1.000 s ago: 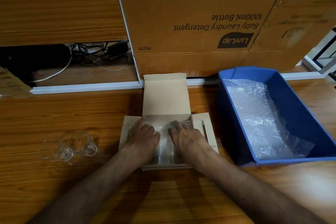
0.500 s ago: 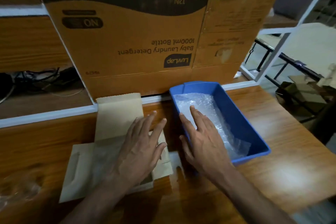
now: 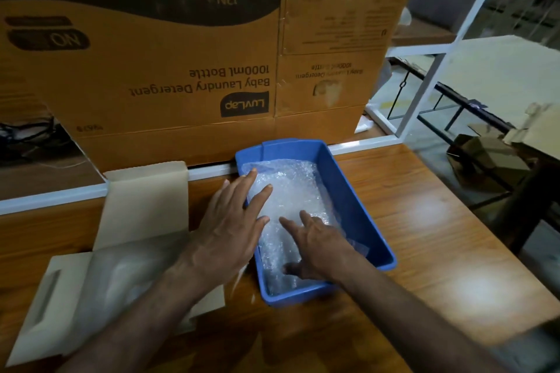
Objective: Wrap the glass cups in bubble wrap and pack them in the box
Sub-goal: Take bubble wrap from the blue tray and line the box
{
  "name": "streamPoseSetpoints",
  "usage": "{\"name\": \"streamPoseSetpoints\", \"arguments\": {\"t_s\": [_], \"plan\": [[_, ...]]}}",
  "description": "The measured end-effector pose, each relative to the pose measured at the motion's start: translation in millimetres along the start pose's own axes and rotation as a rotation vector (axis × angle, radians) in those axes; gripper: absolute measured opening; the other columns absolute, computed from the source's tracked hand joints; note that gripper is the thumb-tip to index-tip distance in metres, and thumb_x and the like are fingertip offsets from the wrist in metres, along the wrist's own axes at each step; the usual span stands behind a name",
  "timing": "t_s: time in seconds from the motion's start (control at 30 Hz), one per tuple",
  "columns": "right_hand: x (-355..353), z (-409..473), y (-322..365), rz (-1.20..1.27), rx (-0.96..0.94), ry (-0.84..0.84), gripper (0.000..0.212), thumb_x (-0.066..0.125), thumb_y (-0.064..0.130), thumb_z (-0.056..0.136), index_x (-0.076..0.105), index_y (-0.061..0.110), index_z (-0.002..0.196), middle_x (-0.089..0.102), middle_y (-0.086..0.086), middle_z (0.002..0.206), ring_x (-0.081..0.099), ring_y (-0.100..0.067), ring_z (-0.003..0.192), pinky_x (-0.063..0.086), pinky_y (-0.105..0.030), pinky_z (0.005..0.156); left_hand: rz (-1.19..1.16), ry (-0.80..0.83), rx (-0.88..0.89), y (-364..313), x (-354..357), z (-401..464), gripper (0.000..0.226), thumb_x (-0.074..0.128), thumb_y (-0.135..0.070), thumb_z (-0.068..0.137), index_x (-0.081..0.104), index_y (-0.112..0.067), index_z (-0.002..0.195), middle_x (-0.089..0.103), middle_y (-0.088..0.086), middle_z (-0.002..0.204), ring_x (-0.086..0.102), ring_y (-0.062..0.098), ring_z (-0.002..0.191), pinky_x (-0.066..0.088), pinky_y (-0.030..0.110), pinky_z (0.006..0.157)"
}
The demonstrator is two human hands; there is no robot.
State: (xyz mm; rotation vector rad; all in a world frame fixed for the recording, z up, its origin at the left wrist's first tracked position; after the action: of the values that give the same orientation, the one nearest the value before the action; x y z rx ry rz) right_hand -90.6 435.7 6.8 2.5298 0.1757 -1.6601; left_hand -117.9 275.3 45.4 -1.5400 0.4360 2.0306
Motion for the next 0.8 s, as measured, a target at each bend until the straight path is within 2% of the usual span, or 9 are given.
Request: {"name": "streamPoseSetpoints", "arguments": {"t_s": [0.07, 0.17, 0.23, 0.3, 0.43, 0.57, 0.63, 0.7, 0.8], "plan": [[0.5, 9.5, 6.3, -0.069, -0.038, -0.033, 0.094, 0.067, 0.057, 0.092, 0.014, 0.025, 0.163, 0.033, -0.018, 0.154, 0.044, -0.037, 0.137, 0.045, -0.047, 0.105, 0.016, -0.018, 0.003, -2.1, 4.4, 2.9, 0.052, 0.047, -0.036, 0.102, 0.048, -0.017, 0.150, 0.033, 0.016, 0.163, 0.038, 0.034, 0.147, 0.027, 0.049, 0.121], [0.4, 20.3, 15.1, -0.171, -0.119, -0.087, 0.067, 0.067, 0.045, 0.095, 0.039, 0.022, 0.152, 0.048, -0.015, 0.137, 0.059, -0.033, 0.119, 0.052, -0.043, 0.090, 0.030, -0.069, -0.001, -3.9, 8.5, 5.9, 0.043, 0.046, -0.025, 0.104, 0.054, -0.015, 0.145, 0.038, 0.019, 0.160, 0.041, 0.036, 0.145, 0.031, 0.051, 0.119], [0.6, 24.6, 19.4, -0.259, -0.168, -0.113, 0.048, 0.064, 0.036, 0.099, 0.050, 0.020, 0.143, 0.054, -0.013, 0.133, 0.063, -0.031, 0.114, 0.052, -0.040, 0.088, 0.031, -0.084, -0.007, -4.2, 11.4, 6.2, 0.042, 0.055, -0.016, 0.100, 0.057, -0.014, 0.142, 0.039, 0.021, 0.159, 0.041, 0.037, 0.145, 0.033, 0.053, 0.118], [1.0, 27.2, 22.2, -0.305, -0.197, -0.127, 0.039, 0.059, 0.027, 0.102, 0.055, 0.018, 0.140, 0.058, -0.011, 0.130, 0.065, -0.028, 0.113, 0.052, -0.037, 0.085, 0.025, -0.098, -0.005, -4.7, 12.6, 5.6, 0.042, 0.054, -0.013, 0.099, 0.059, -0.014, 0.140, 0.040, 0.022, 0.158, 0.042, 0.038, 0.144, 0.032, 0.053, 0.117], [-4.5, 26.2, 20.6, -0.287, -0.220, -0.180, 0.028, 0.057, 0.016, 0.102, 0.061, 0.015, 0.130, 0.063, -0.007, 0.122, 0.068, -0.025, 0.106, 0.050, -0.033, 0.077, 0.012, -0.076, -0.007, -5.6, 9.6, 6.4, 0.050, 0.034, -0.027, 0.100, 0.059, -0.014, 0.141, 0.040, 0.020, 0.159, 0.042, 0.037, 0.144, 0.031, 0.052, 0.118], [-11.2, 16.1, 2.8, -0.161, -0.137, -0.272, 0.027, 0.055, 0.012, 0.101, 0.069, 0.020, 0.122, 0.063, -0.002, 0.117, 0.069, -0.023, 0.103, 0.053, -0.032, 0.078, -0.002, -0.062, -0.012, -4.1, 5.9, 12.5, 0.051, 0.031, -0.030, 0.102, 0.058, -0.015, 0.142, 0.038, 0.017, 0.161, 0.041, 0.034, 0.146, 0.030, 0.049, 0.120], [-14.6, 10.1, -6.2, -0.083, -0.111, -0.354, 0.030, 0.057, 0.012, 0.099, 0.071, 0.025, 0.122, 0.063, 0.000, 0.117, 0.069, -0.022, 0.098, 0.053, -0.031, 0.074, -0.026, -0.077, 0.001, -4.2, 3.4, 17.2, 0.046, 0.036, -0.030, 0.103, 0.059, -0.017, 0.140, 0.038, 0.012, 0.162, 0.041, 0.032, 0.146, 0.033, 0.048, 0.119], [-16.5, 4.7, -15.0, 0.007, -0.073, -0.448, 0.030, 0.060, 0.013, 0.099, 0.072, 0.028, 0.122, 0.062, 0.003, 0.117, 0.071, -0.022, 0.089, 0.050, -0.031, 0.065, -0.085, -0.064, 0.031, -4.2, 3.4, 23.6, 0.039, 0.051, -0.026, 0.102, 0.062, -0.018, 0.139, 0.042, 0.008, 0.161, 0.042, 0.029, 0.145, 0.035, 0.047, 0.119], [-17.0, -4.9, -24.8, 0.106, -0.029, -0.573, 0.031, 0.067, 0.012, 0.094, 0.073, 0.028, 0.120, 0.064, 0.005, 0.115, 0.071, -0.023, 0.068, 0.055, -0.033, 0.051, -0.196, 0.082, 0.053, -3.6, 7.9, 33.3, 0.050, 0.066, -0.029, 0.096, 0.057, -0.024, 0.145, 0.039, -0.001, 0.163, 0.038, 0.022, 0.148, 0.035, 0.045, 0.120]]}}
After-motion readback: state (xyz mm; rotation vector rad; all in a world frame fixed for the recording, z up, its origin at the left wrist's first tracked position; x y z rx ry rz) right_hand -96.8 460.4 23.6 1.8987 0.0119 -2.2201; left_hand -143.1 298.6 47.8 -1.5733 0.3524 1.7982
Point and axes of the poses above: each hand's wrist, its own z-axis towards the middle knuckle, its own x-axis out of the palm, y = z × x, the point moved 5 cm from there along z, towards the middle knuckle
